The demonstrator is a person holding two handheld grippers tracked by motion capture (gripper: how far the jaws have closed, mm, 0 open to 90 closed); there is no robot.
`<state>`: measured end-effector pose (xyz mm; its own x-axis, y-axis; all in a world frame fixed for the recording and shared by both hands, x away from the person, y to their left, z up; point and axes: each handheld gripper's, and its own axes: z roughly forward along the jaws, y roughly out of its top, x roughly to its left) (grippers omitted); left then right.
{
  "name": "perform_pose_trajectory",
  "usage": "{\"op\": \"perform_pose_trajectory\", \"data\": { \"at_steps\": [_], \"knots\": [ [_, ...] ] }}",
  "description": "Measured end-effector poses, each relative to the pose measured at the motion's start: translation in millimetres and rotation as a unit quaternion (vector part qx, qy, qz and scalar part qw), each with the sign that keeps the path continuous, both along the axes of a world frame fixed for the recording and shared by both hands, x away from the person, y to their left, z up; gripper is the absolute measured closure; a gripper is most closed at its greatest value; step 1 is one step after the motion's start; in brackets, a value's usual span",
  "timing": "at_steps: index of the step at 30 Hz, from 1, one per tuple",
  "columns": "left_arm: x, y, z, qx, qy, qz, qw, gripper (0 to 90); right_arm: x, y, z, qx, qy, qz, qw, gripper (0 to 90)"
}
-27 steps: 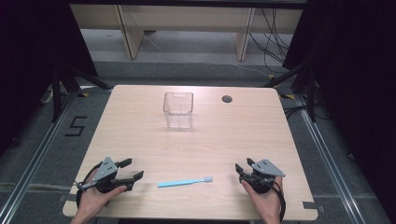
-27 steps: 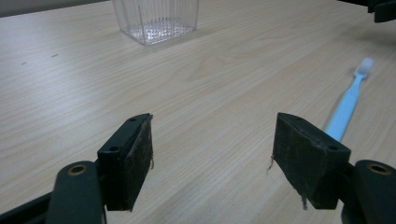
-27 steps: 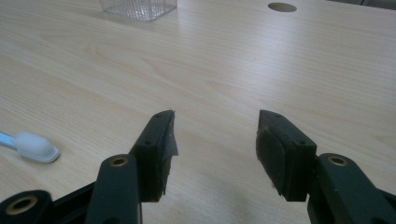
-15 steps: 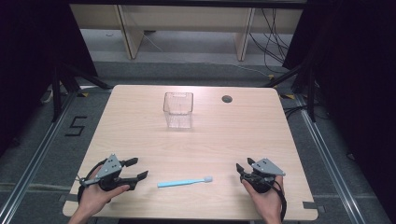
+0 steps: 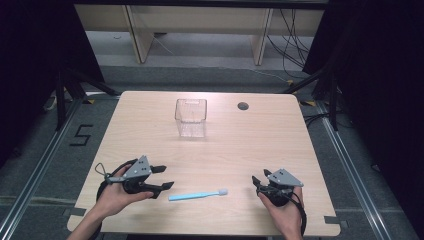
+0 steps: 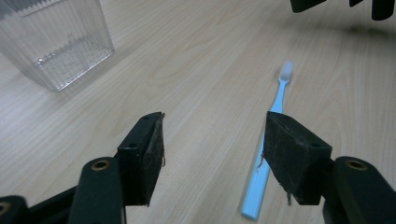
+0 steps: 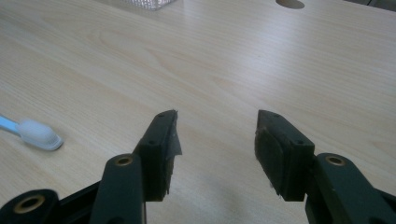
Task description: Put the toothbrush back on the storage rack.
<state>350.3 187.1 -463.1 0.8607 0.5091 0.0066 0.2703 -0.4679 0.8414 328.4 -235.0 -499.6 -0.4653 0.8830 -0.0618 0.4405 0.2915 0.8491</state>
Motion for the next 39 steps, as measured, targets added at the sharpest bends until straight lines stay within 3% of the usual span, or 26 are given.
{"op": "perform_pose_trajectory", "data": {
  "at_steps": [4, 7, 11, 12, 14, 15, 16, 17, 20, 21, 28, 29, 30, 31, 32, 33, 34, 35, 38, 39],
  "knots": [
    [3.3, -12.6, 3.7, 0.022, 0.004, -0.027, 0.9994, 40.9, 0.5, 1.5, -0.7, 0.003, 0.01, 0.008, 0.9999, 49.2],
    [5.8, -21.3, 6.2, 0.042, 0.021, -0.045, 0.9979, 41.1, 0.5, 2.0, -0.5, 0.003, 0.01, 0.006, 0.9999, 48.7],
    [10.1, -32.7, 9.7, 0.075, 0.027, -0.057, 0.9952, 42.9, -1.4, 2.3, 1.1, 0.004, 0.011, -0.006, 0.9999, 48.2],
    [10.2, -35.0, 10.2, 0.076, 0.029, -0.057, 0.995, 43.4, 0.5, -0.1, 2.0, -0.011, -0.003, 0.002, 0.9999, 48.1],
    [11.9, -39.0, 12.7, 0.092, 0.029, -0.066, 0.9931, 44.1, 0.2, -0.1, 2.7, -0.009, -0.005, 0.001, 0.9999, 47.9],
    [11.5, -42.5, 12.8, 0.088, 0.034, -0.065, 0.9934, 44.6, 0.1, -0.2, 2.9, -0.009, -0.005, 0.001, 1.0, 47.9],
    [12.8, -43.7, 14.1, 0.101, 0.034, -0.07, 0.9919, 45.1, 0.0, -0.3, 3.1, -0.008, -0.005, 0.001, 1.0, 47.8],
    [12.6, -46.3, 14.1, 0.1, 0.038, -0.069, 0.9919, 46.1, -0.2, -0.2, 3.3, -0.006, -0.001, 0.002, 1.0, 47.8],
    [15.0, -50.7, 17.2, 0.138, 0.043, -0.083, 0.9859, 47.8, -0.1, -0.7, 3.6, -0.007, -0.001, 0.002, 1.0, 47.6],
    [15.9, -52.4, 18.2, 0.154, 0.044, -0.09, 0.9829, 47.8, -0.1, -0.7, 3.7, -0.007, 0.0, 0.001, 1.0, 47.5],
    [15.9, -72.1, 11.7, 0.193, 0.077, -0.106, 0.9724, 48.0, -0.1, 0.9, 3.6, -0.007, 0.002, 0.002, 1.0, 46.7],
    [16.6, -75.3, 10.7, 0.212, 0.077, -0.12, 0.9669, 47.6, -1.0, 1.9, 3.9, -0.001, 0.012, 0.002, 0.9999, 46.7],
    [17.2, -77.9, 10.0, 0.226, 0.078, -0.131, 0.962, 47.3, -0.6, 1.7, 3.9, -0.004, 0.008, 0.004, 0.9999, 46.5],
    [18.0, -81.3, 9.5, 0.247, 0.078, -0.148, 0.9546, 47.3, -0.1, 1.2, 3.9, -0.009, 0.003, 0.004, 0.9999, 46.3],
    [17.6, -83.6, 8.5, 0.253, 0.076, -0.152, 0.9523, 47.3, 0.1, 1.1, 3.9, -0.01, 0.003, 0.005, 0.9999, 46.2],
    [17.1, -87.5, 7.5, 0.266, 0.075, -0.161, 0.9477, 47.3, -1.5, 2.9, 3.9, -0.002, 0.012, -0.003, 0.9999, 46.1],
    [16.5, -89.1, 6.9, 0.268, 0.076, -0.162, 0.9468, 47.4, 0.2, 1.0, 4.4, -0.013, 0.0, 0.006, 0.9999, 46.0],
    [16.2, -93.7, 6.3, 0.281, 0.075, -0.171, 0.9416, 47.5, 0.2, 0.9, 4.5, -0.013, -0.001, 0.006, 0.9999, 45.9],
    [15.5, -101.6, 5.5, 0.296, 0.078, -0.179, 0.9349, 49.5, -0.2, 0.7, 4.8, -0.01, 0.004, 0.005, 0.9999, 45.7],
    [15.7, -104.1, 5.2, 0.299, 0.079, -0.181, 0.9335, 50.0, -1.8, 2.3, 4.9, 0.0, 0.018, 0.0, 0.9998, 45.6]
  ]
}}
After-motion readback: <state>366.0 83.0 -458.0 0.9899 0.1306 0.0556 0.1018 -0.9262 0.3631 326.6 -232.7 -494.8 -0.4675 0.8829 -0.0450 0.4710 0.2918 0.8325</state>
